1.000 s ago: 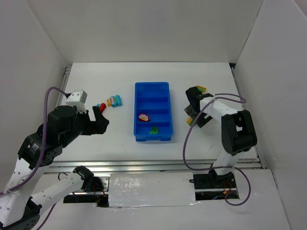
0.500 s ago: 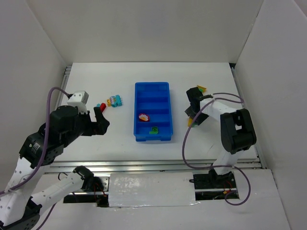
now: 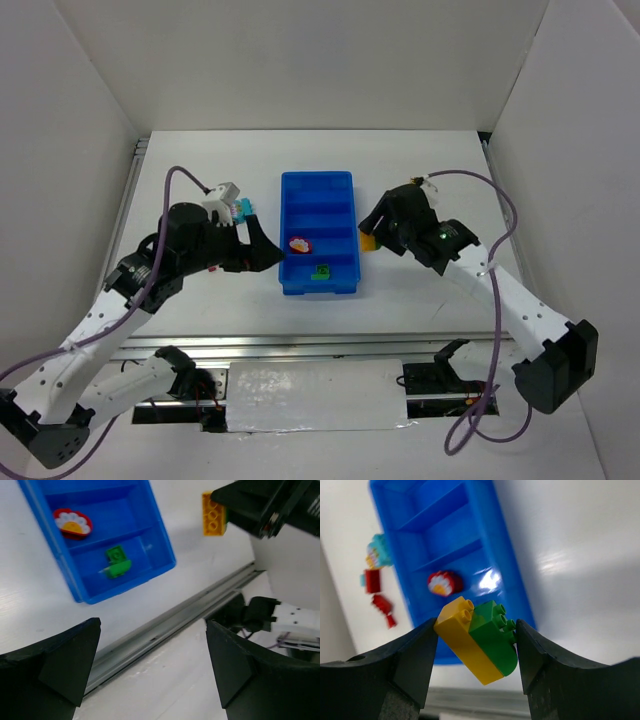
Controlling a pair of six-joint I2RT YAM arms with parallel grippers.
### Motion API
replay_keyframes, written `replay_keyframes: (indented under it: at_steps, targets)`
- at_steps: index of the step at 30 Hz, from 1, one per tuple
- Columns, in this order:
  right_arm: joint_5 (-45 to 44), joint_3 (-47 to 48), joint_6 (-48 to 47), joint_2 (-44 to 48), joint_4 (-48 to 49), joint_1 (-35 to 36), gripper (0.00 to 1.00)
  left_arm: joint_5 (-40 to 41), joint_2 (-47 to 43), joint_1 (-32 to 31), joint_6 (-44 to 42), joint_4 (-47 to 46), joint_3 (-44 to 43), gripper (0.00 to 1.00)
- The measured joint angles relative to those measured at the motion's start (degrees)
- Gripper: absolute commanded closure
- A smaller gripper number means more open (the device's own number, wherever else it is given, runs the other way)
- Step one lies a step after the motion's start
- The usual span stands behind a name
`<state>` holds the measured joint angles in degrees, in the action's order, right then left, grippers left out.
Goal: Sort the legos into containers by color
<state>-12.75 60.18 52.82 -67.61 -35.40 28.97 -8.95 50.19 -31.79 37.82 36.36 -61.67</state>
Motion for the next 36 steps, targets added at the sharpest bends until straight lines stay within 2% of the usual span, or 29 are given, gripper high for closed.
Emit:
replay_keyframes:
  at_steps: [6,13,19,25,32,33,34,36]
  targets:
    - [-4.11,5.31,9.18,2.05,-4.94,12.98,1.00,-5.97,3.21,-2.51,5.20,-13.92,3.37,0.01]
    - [-9.60,12.22,16.26,1.09,-5.84,24.04,1.00,-6.91,6.45,-6.23,9.27,-28.11,4.96,0.04]
    - [-12.31,17.35,18.93,-1.46,-5.97,27.43,1.00,-5.77,8.15,-9.84,10.25,-31.30,6.36,0.06]
    - [-13.14,18.56,19.61,-1.68,-5.97,28.33,1.00,-4.15,7.37,-10.14,10.23,-32.17,8.46,0.10]
    - [-13.38,20.52,19.78,-3.28,-5.75,31.17,1.00,-2.10,5.92,-10.14,9.92,-32.35,8.66,0.27]
    - [-13.40,20.52,19.78,-3.43,-5.75,31.47,1.00,-1.84,5.90,-10.14,9.84,-32.52,8.66,0.27]
    - [-13.38,20.52,19.78,-3.72,-5.73,31.89,1.00,-1.79,5.90,-10.14,9.70,-32.59,8.63,0.50]
    - [-13.46,20.52,19.85,-4.26,-5.79,32.09,1.00,-2.03,5.90,-10.14,9.70,-32.89,8.61,0.71]
